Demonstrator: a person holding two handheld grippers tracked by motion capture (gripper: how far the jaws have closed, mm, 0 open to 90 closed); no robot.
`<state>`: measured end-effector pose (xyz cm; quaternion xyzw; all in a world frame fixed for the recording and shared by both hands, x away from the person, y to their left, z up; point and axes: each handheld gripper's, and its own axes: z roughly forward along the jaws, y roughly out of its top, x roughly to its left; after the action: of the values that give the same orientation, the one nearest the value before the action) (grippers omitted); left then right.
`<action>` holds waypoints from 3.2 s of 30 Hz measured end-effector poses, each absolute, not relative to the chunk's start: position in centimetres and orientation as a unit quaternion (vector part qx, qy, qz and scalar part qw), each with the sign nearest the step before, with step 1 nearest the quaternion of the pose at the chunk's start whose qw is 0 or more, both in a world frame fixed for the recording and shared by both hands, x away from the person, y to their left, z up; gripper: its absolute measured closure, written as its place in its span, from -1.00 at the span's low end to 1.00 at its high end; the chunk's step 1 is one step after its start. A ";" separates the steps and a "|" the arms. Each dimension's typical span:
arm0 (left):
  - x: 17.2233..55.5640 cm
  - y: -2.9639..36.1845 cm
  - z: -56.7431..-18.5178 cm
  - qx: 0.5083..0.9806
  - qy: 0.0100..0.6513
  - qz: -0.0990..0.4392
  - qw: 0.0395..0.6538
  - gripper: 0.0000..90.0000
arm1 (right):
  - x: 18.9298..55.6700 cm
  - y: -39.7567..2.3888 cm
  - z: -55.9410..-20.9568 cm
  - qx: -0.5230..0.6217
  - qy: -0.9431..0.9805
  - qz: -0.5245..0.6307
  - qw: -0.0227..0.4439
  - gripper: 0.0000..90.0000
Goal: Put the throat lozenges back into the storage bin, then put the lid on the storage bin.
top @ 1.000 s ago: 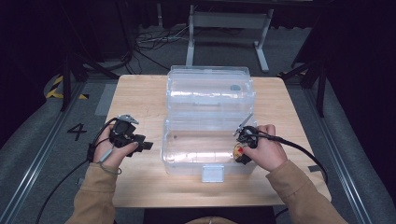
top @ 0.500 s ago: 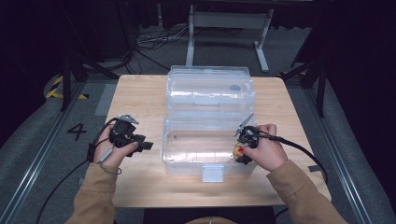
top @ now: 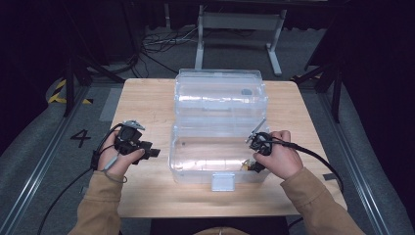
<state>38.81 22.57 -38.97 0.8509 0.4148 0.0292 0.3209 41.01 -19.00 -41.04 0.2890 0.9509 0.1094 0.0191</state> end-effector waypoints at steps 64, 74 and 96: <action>36.2 21.3 -37.1 0.855 0.371 0.022 0.362 0.11 | 42.8 -24.2 -31.6 0.263 0.877 0.387 0.112 -0.31; 35.9 20.4 -37.1 0.858 0.353 0.010 0.374 0.11 | 45.8 -23.2 -31.0 0.252 0.866 0.412 0.127 -0.28; 35.8 18.2 -37.5 0.870 0.314 -0.005 0.380 0.11 | 50.0 -20.8 -31.7 0.214 0.868 0.440 0.082 0.00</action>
<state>35.82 18.17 -37.52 0.8701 0.3138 -0.0055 0.3801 50.00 -20.75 -31.67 0.2142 0.8682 0.4401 0.0823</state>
